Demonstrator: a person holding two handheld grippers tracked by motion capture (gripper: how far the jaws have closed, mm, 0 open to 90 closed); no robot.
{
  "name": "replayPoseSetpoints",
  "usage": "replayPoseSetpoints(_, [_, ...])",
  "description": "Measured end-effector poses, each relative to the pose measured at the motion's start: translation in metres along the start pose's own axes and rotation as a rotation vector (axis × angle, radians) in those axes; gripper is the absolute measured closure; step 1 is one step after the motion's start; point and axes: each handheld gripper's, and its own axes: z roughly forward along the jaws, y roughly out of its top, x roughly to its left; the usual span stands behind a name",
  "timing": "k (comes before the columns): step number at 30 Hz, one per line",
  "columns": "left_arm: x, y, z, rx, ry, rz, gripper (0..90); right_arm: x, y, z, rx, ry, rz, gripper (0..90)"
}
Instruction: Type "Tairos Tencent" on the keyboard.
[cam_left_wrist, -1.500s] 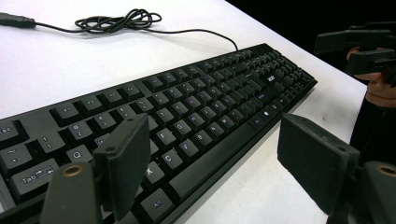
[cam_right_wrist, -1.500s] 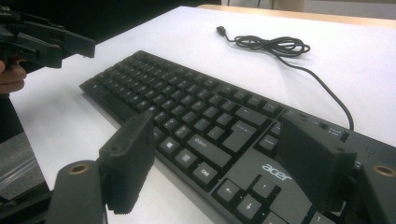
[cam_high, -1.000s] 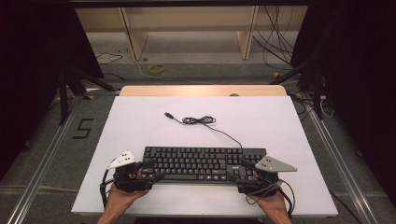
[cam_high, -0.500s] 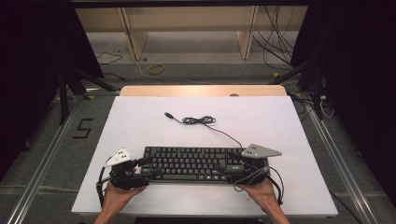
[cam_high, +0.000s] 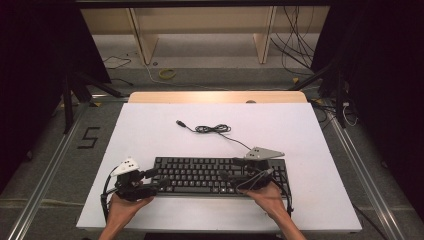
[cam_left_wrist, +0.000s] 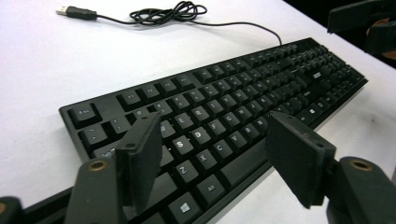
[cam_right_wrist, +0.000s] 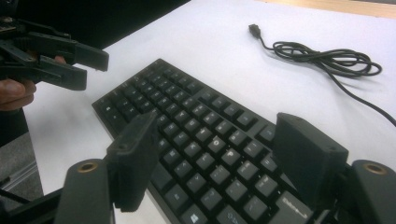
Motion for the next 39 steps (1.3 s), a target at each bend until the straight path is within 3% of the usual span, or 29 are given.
replayPoseSetpoints(15, [0.011, -0.001, -0.003, 0.044, 0.024, -0.027, 54.6, 0.009, 0.014, 0.024, 0.040, 0.023, -0.022, 44.4])
replayPoseSetpoints(22, [0.011, -0.001, -0.003, 0.044, 0.024, -0.027, 54.6, 0.010, 0.015, 0.028, 0.044, 0.027, -0.022, 46.9])
replayPoseSetpoints(23, [0.016, -0.004, -0.001, 0.125, 0.068, -0.007, 54.6, 0.010, 0.015, 0.028, 0.044, 0.027, -0.022, 46.9])
replayPoseSetpoints(24, [0.016, -0.004, -0.001, 0.125, 0.068, -0.007, 86.8, 0.010, 0.015, 0.028, 0.044, 0.027, -0.022, 46.9])
replayPoseSetpoints(25, [0.016, -0.004, -0.001, 0.125, 0.068, -0.007, 86.8, 0.030, 0.028, 0.077, 0.116, 0.066, -0.055, 46.9])
replayPoseSetpoints(26, [0.016, -0.004, -0.001, 0.125, 0.068, -0.007, 86.8, 0.030, 0.028, 0.077, 0.116, 0.066, -0.055, 76.8])
replayPoseSetpoints(33, [0.016, -0.004, -0.001, 0.131, 0.067, -0.009, 87.9, 0.030, 0.028, 0.077, 0.116, 0.066, -0.055, 76.8])
replayPoseSetpoints(39, [0.018, -0.005, 0.001, 0.157, 0.074, -0.015, 89.0, 0.035, 0.028, 0.095, 0.145, 0.071, -0.064, 87.5])
